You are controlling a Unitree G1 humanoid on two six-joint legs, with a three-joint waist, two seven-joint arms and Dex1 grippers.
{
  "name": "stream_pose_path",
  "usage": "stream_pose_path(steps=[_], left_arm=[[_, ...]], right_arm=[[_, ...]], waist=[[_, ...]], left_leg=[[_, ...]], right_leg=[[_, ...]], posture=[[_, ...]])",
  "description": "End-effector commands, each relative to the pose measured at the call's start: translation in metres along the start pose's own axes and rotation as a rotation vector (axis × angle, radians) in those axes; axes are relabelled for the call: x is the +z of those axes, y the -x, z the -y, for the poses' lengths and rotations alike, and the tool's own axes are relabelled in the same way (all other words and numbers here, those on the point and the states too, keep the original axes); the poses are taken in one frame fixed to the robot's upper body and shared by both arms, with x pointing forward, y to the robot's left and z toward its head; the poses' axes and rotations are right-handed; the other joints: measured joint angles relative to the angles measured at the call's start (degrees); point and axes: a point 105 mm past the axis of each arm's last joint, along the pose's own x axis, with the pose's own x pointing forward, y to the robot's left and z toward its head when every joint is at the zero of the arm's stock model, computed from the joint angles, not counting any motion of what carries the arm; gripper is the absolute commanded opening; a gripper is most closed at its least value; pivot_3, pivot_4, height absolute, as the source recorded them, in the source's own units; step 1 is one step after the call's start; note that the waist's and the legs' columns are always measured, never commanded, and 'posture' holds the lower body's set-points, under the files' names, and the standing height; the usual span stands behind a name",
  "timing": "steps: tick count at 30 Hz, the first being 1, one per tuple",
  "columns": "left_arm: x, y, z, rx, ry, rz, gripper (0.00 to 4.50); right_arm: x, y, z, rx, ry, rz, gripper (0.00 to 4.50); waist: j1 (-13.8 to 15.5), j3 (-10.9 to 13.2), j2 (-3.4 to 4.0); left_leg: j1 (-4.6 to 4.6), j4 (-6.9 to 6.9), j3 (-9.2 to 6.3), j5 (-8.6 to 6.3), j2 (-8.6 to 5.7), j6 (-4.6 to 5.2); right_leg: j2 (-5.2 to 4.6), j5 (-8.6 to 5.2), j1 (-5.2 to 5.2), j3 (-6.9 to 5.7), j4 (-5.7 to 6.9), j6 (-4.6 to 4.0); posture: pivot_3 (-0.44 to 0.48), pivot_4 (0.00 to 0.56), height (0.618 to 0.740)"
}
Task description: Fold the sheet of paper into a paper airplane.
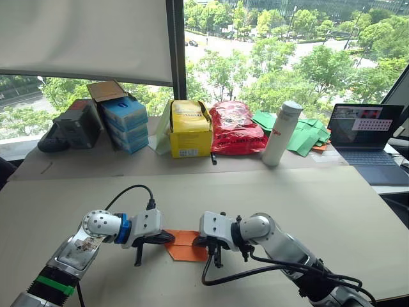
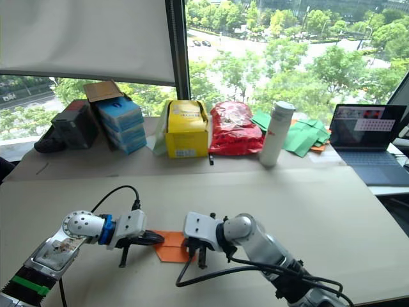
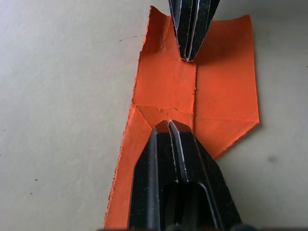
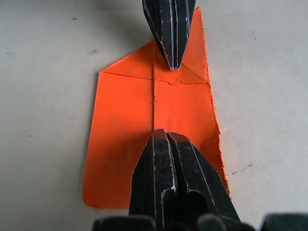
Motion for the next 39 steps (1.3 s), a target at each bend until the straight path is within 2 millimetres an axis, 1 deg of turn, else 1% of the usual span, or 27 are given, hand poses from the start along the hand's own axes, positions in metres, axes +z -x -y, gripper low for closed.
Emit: stream_pose_path(steps=[1, 6, 8, 10, 18, 20, 21, 22, 23, 25, 27, 29, 34, 39], left_arm=[[-0.020, -0.004, 0.008, -0.026, 0.037, -0.071, 0.00], [-0.022, -0.006, 0.008, -0.030, 0.035, -0.070, 0.00], [-0.024, -0.007, 0.008, -0.031, 0.035, -0.071, 0.00], [-0.026, -0.007, 0.008, -0.032, 0.035, -0.072, 0.00], [-0.027, -0.009, 0.008, -0.035, 0.026, -0.067, 0.00], [-0.026, -0.010, 0.008, -0.037, 0.022, -0.065, 0.00], [-0.026, -0.010, 0.008, -0.037, 0.020, -0.064, 0.00], [-0.025, -0.010, 0.008, -0.037, 0.019, -0.063, 0.00], [-0.025, -0.010, 0.008, -0.037, 0.018, -0.063, 0.00], [-0.025, -0.010, 0.008, -0.038, 0.017, -0.061, 0.00], [-0.024, -0.011, 0.008, -0.038, 0.015, -0.060, 0.00], [-0.023, -0.010, 0.007, -0.037, 0.012, -0.060, 0.00], [-0.016, -0.011, 0.005, -0.037, 0.001, -0.050, 0.00], [-0.007, -0.012, 0.003, -0.044, -0.012, -0.039, 0.00]], right_arm=[[-0.047, 0.007, -0.011, 0.018, -0.131, -0.163, 0.04], [-0.056, 0.018, -0.015, 0.012, -0.161, -0.189, 0.04], [-0.058, 0.022, -0.017, 0.014, -0.183, -0.194, 0.04], [-0.061, 0.025, -0.018, 0.007, -0.190, -0.204, 0.04], [-0.063, 0.036, -0.018, -0.005, -0.192, -0.233, 0.04], [-0.052, 0.039, -0.013, -0.026, -0.176, -0.196, 0.04], [-0.032, 0.041, -0.007, -0.039, -0.175, -0.091, 0.04], [-0.017, 0.043, -0.003, -0.047, -0.174, -0.014, 0.04], [-0.009, 0.045, -0.001, -0.050, -0.175, 0.034, 0.04], [0.017, 0.054, 0.006, -0.053, -0.185, 0.177, 0.04], [0.033, 0.060, 0.010, -0.055, -0.188, 0.259, 0.04], [0.035, 0.056, 0.010, -0.053, -0.182, 0.263, 0.04], [0.020, 0.035, 0.012, -0.072, -0.152, 0.176, 0.04], [0.015, 0.018, 0.018, -0.097, -0.159, 0.139, 0.04]], waist=[[0.2, 0.0, 0.05], [0.7, -0.1, 0.08], [0.7, -0.1, 0.06], [0.7, -0.2, 0.07], [0.8, -0.5, 0.20], [0.8, -0.5, 0.20], [0.9, -0.5, 0.20], [0.9, -0.5, 0.19], [0.8, -0.5, 0.20], [0.6, -0.5, 0.23], [0.6, -0.5, 0.25], [0.6, -0.5, 0.26], [0.6, -0.5, 0.26], [0.5, -0.4, 0.27]], left_leg=[[0.01, 0.00, 0.00, -0.01, 0.00, 0.01], [0.09, 0.00, -0.01, -0.05, -0.02, 0.08], [0.09, 0.00, -0.01, -0.07, -0.04, 0.11], [0.10, 0.00, -0.04, -0.07, -0.05, 0.12], [0.10, 0.00, -0.12, -0.09, -0.06, 0.15], [0.10, 0.00, -0.14, -0.09, -0.06, 0.16], [0.09, 0.00, -0.15, -0.09, -0.06, 0.16], [0.08, 0.00, -0.17, -0.09, -0.06, 0.16], [0.01, 0.01, -0.19, -0.09, -0.05, 0.16], [-0.12, 0.02, -0.18, -0.09, -0.06, 0.15], [-0.26, 0.02, -0.19, -0.05, -0.05, 0.10], [-0.25, 0.02, -0.20, -0.05, -0.04, 0.10], [-0.26, 0.02, -0.21, -0.07, -0.08, 0.13], [-0.31, 0.03, -0.21, -0.05, -0.08, 0.11]], right_leg=[[-0.01, 0.00, 0.00, -0.02, -0.02, 0.00], [-0.11, 0.01, 0.01, -0.14, -0.11, 0.03], [-0.40, 0.01, 0.04, -0.17, -0.14, 0.04], [-0.45, 0.01, 0.04, -0.27, -0.16, 0.05], [-0.52, 0.01, 0.10, -0.51, -0.22, 0.05], [-0.53, 0.01, 0.10, -0.53, -0.23, 0.05], [-0.53, 0.01, 0.10, -0.54, -0.24, 0.05], [-0.53, 0.01, 0.10, -0.57, -0.24, 0.05], [-0.54, 0.01, 0.08, -0.58, -0.25, 0.05], [-0.55, 0.02, 0.07, -0.56, -0.22, 0.05], [-0.52, 0.02, 0.02, -0.56, -0.17, 0.04], [-0.51, 0.02, 0.02, -0.58, -0.16, 0.04], [-0.47, 0.02, 0.02, -0.64, -0.20, 0.05], [-0.26, 0.01, 0.01, -0.64, -0.17, 0.05]], posture=[[0.000, 0.150, 0.740], [0.000, 0.150, 0.740], [0.000, 0.150, 0.740], [0.000, 0.150, 0.740], [0.000, 0.150, 0.740], [0.000, 0.150, 0.740], [0.000, 0.150, 0.740], [0.000, 0.150, 0.740], [0.000, 0.150, 0.740], [0.000, 0.150, 0.740], [0.000, 0.150, 0.740], [0.000, 0.150, 0.740], [0.000, 0.150, 0.740], [0.000, 0.150, 0.740]])
